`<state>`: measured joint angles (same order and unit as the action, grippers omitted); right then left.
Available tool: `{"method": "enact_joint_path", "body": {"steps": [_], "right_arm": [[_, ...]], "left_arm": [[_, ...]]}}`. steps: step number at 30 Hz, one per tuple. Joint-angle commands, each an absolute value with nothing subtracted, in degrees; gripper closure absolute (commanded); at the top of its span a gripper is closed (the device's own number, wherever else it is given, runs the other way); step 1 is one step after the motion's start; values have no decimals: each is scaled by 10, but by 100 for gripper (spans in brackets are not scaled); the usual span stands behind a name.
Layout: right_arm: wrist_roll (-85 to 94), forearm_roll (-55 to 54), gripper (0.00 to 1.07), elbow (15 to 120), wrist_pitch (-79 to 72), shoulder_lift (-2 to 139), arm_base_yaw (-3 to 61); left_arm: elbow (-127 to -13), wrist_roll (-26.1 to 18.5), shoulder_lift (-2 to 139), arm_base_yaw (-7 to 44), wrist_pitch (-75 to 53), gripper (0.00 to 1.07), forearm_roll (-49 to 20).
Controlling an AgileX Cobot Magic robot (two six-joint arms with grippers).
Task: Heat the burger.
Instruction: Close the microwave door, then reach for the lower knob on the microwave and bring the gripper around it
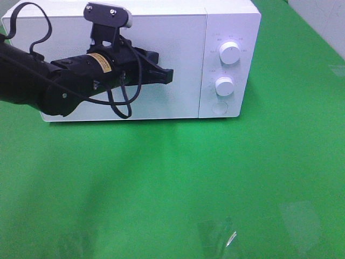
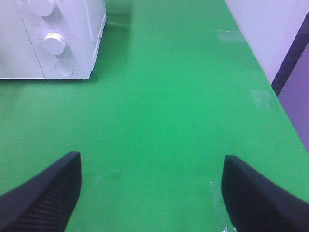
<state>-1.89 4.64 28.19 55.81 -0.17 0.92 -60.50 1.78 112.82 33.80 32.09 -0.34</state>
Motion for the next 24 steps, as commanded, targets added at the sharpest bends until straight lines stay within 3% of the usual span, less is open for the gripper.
{"method": "enact_joint_path", "body": {"steps": [1, 12, 13, 14, 15, 16, 17, 18, 19, 20, 24], "right_arm": [[-12, 45, 32, 281, 551, -18, 7], [-12, 45, 32, 281, 551, -18, 7], [-12, 45, 32, 281, 551, -18, 7], [-12, 45, 32, 281, 551, -18, 7], [-12, 45, 32, 281, 551, -18, 7], [-11, 45, 32, 281, 551, -18, 7], [-11, 45, 32, 281, 551, -18, 7], [-11, 45, 32, 281, 551, -18, 7], [-11, 45, 32, 281, 551, -18, 7], [-11, 45, 32, 281, 551, -18, 7], [-11, 45, 32, 281, 551, -18, 7]], "left_arm": [[-644, 17, 1138, 318, 344, 107, -67], [-648, 19, 1120, 355, 246, 103, -67], [-648, 19, 1109, 368, 198, 91, -66], [-648, 20, 1094, 381, 156, 70, -67], [-648, 20, 1094, 381, 156, 70, -67], [-648, 34, 1080, 395, 110, 37, -67], [-648, 34, 1080, 395, 110, 37, -67], [-648, 40, 1077, 400, 89, 25, -67], [-648, 40, 1077, 400, 89, 25, -67], [-648, 48, 1059, 413, 29, 4, -66], [-648, 48, 1032, 427, -96, 6, -67]]}}
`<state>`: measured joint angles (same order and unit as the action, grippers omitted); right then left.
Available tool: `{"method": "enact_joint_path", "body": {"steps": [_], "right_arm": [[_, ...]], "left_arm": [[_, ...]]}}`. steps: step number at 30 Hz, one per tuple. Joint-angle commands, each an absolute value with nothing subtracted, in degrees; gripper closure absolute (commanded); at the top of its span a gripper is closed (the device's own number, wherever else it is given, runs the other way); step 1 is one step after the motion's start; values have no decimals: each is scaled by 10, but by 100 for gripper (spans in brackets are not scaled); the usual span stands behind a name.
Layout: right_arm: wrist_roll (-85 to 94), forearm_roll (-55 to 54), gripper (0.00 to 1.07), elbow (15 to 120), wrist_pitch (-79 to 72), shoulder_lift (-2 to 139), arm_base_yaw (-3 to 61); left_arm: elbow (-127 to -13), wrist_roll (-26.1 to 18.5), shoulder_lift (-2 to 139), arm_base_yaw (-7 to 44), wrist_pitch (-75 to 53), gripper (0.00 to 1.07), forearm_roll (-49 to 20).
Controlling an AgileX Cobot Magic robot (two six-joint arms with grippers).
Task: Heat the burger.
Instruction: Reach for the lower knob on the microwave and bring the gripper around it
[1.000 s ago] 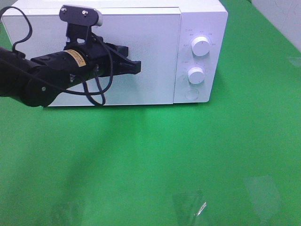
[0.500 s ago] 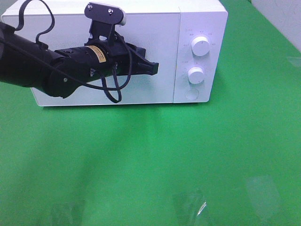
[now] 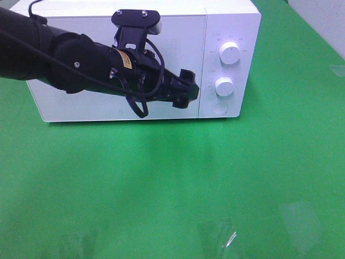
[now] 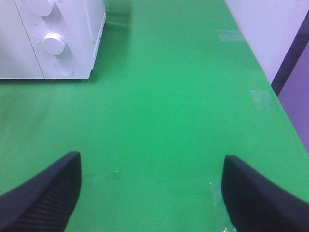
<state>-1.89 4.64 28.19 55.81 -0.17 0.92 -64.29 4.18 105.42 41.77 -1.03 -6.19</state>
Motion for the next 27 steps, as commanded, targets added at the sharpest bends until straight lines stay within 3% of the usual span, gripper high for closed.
{"method": "enact_joint_path", "body": {"steps": [1, 3, 6, 10, 17, 19, 26, 27], "right_arm": [[-11, 45, 32, 281, 551, -18, 7], [-11, 45, 32, 281, 551, -18, 7], [-11, 45, 32, 281, 551, -18, 7], [-11, 45, 32, 281, 551, -18, 7], [-12, 45, 32, 281, 551, -18, 7], [-12, 45, 32, 281, 551, -18, 7], [-13, 46, 32, 281, 551, -18, 7], [-13, 46, 32, 281, 551, -18, 7]], "left_arm": [[-648, 48, 1032, 427, -96, 6, -67], [-648, 48, 1007, 432, -206, 6, -70], [-648, 48, 1001, 432, -232, 6, -70], [-648, 41, 969, 432, -400, 6, -54], [-648, 53, 951, 424, -463, 6, -50], [-648, 77, 941, 388, -519, 6, -56], [-648, 81, 914, 315, -557, 6, -56], [-648, 81, 896, 283, -565, 6, -56]]}}
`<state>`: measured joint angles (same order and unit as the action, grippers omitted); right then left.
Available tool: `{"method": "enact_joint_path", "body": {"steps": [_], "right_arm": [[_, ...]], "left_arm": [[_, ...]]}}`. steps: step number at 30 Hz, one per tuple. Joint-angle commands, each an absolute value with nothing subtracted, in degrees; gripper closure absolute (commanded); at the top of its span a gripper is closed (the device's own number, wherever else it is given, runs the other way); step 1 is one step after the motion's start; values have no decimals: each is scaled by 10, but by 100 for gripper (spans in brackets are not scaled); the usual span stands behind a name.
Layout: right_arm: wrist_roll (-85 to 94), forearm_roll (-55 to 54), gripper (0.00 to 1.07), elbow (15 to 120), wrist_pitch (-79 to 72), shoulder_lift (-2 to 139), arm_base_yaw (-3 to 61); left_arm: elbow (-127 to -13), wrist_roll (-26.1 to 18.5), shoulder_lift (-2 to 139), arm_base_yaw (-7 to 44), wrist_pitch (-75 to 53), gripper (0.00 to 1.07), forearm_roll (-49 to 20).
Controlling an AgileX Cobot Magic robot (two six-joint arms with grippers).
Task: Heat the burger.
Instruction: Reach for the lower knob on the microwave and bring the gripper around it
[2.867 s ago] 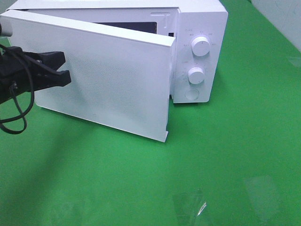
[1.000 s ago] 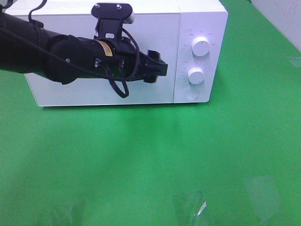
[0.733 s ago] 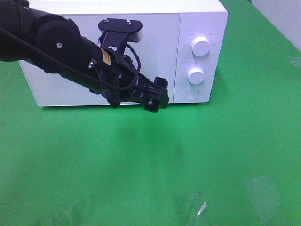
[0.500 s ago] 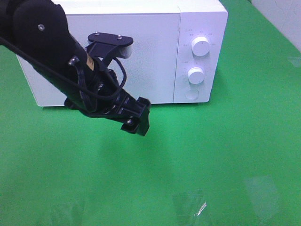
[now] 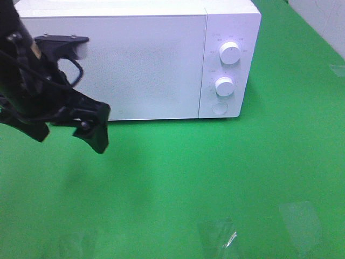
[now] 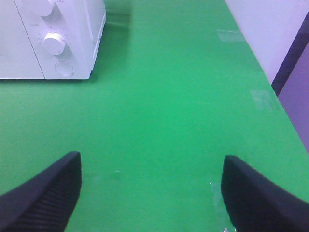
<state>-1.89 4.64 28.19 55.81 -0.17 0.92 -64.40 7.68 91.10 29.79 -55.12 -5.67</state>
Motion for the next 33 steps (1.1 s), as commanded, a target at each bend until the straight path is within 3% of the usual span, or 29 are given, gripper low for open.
{"method": "enact_joint_path", "body": {"steps": [1, 3, 16, 24, 33], "right_arm": [[-13, 46, 32, 281, 551, -18, 7], [-13, 46, 32, 281, 551, -18, 7], [-13, 46, 32, 281, 551, -18, 7], [-13, 46, 32, 281, 551, -18, 7], [-15, 48, 32, 281, 551, -18, 7]], "left_arm": [[-648, 81, 896, 283, -565, 6, -56], [-648, 77, 862, 213, -594, 6, -55], [-648, 56, 755, 44, -674, 6, -39], [-596, 56, 682, 21, -674, 6, -30], [-428, 48, 536, 21, -666, 6, -29]]}}
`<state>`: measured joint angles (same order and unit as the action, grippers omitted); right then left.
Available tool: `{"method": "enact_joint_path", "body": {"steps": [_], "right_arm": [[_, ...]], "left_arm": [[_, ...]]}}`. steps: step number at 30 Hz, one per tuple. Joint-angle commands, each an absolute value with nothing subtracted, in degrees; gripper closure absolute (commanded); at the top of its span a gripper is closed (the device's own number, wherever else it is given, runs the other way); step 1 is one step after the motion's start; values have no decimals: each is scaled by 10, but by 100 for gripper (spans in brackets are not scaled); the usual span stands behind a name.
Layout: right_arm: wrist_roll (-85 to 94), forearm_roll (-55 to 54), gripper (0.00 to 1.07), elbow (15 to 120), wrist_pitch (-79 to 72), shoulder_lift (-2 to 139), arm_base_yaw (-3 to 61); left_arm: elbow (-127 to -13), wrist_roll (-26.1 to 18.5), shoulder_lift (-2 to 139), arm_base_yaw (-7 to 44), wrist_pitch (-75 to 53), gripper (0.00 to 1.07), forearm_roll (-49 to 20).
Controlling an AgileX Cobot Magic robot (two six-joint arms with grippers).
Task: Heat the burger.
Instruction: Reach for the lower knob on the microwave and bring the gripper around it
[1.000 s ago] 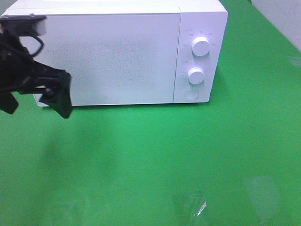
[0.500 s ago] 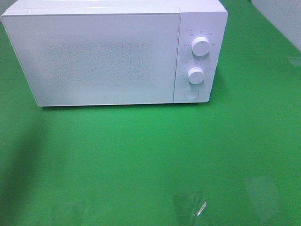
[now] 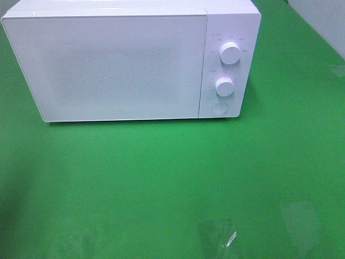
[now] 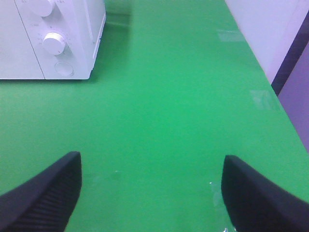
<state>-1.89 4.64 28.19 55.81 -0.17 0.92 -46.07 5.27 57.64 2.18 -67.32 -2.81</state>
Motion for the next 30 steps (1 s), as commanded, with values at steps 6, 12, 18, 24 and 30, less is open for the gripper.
{"method": "enact_joint_path", "body": {"steps": [6, 12, 18, 24, 30], "right_arm": [[-15, 48, 32, 281, 551, -18, 7], [-15, 48, 32, 281, 551, -18, 7], [-15, 48, 32, 281, 551, -18, 7], [-15, 48, 32, 281, 551, -18, 7], [-15, 48, 32, 281, 551, -18, 7]], "left_arm": [[-379, 38, 422, 21, -659, 6, -28], [-338, 29, 331, 21, -648, 6, -29], [-296, 26, 237, 21, -611, 6, -31], [-296, 26, 197, 21, -610, 6, -32], [-296, 28, 154, 22, -610, 6, -36]]}}
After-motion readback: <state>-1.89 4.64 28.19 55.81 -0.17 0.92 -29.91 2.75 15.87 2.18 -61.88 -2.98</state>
